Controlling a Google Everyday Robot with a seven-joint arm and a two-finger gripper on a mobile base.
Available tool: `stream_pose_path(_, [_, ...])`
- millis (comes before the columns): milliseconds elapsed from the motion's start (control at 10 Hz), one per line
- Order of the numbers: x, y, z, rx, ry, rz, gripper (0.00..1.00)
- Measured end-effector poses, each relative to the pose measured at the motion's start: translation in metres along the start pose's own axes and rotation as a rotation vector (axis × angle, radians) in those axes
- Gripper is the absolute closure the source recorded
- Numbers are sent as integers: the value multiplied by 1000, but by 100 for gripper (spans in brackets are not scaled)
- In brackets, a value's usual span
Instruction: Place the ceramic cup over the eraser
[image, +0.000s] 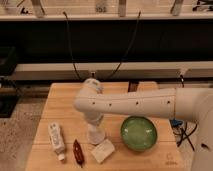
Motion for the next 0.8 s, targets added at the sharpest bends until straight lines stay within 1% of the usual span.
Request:
stream_pose_path(100, [0,0,-1,1,0,-5,84])
stream_pose_path(200, [1,0,-1,1,-1,-4,92])
stream_pose_path(300, [2,0,-2,5,-21,2,98])
stream_pose_path(400, [16,4,-2,7,-58,14,100])
stream_pose_path(500, [30,11,-4,10,-91,22,100])
stream_pose_path(700, [50,22,-6,12,-141,37,100])
stream_pose_path(800, [54,25,-5,9,-159,41,100])
